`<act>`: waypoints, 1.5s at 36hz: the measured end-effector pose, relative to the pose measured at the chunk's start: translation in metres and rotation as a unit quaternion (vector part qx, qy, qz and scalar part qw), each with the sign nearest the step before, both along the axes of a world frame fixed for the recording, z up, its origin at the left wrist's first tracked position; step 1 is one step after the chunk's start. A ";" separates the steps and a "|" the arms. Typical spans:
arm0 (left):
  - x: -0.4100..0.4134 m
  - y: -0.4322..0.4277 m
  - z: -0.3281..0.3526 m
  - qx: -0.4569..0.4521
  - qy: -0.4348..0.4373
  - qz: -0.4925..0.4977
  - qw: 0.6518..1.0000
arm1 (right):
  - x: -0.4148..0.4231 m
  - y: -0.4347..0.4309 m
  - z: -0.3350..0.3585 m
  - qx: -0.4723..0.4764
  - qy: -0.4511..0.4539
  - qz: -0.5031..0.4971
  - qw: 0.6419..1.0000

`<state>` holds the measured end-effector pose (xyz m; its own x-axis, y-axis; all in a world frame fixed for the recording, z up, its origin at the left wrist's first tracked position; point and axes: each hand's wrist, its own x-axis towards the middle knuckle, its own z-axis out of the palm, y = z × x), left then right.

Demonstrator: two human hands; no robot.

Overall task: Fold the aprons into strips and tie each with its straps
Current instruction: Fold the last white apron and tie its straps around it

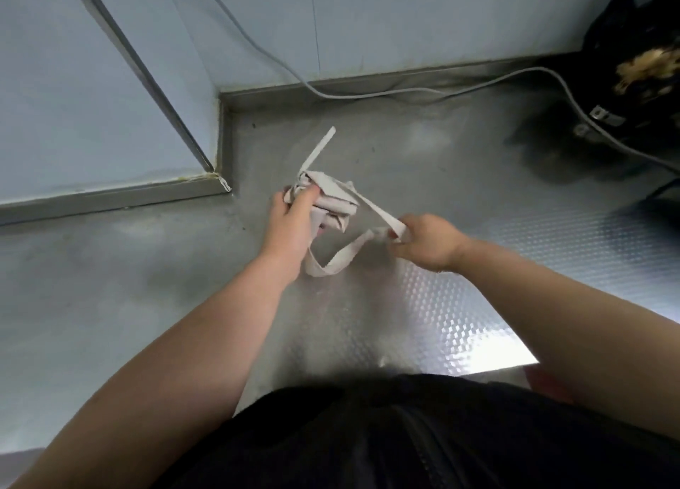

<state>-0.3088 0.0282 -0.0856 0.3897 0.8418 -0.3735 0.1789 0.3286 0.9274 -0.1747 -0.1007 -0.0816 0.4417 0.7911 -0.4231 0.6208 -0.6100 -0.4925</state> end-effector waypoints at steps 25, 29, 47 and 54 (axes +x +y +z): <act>-0.112 -0.097 0.078 0.193 0.058 0.059 0.978 | -0.081 -0.082 0.086 0.281 0.202 -0.239 0.907; -0.136 -0.111 0.091 0.158 0.043 0.025 0.986 | -0.112 -0.080 0.115 0.332 0.344 -0.271 0.835; -0.228 -0.073 0.263 0.196 -0.217 0.118 0.949 | -0.212 -0.007 0.281 0.406 0.341 -0.045 0.847; -0.275 -0.007 0.323 0.199 -0.357 0.114 0.905 | -0.250 0.067 0.343 0.475 0.396 -0.002 0.786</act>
<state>-0.5837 0.0213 0.2370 0.2110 0.9435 0.2557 -0.5434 -0.1042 0.8330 -0.4252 -0.0335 0.2609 0.3409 0.9156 0.2130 -0.1118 0.2645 -0.9579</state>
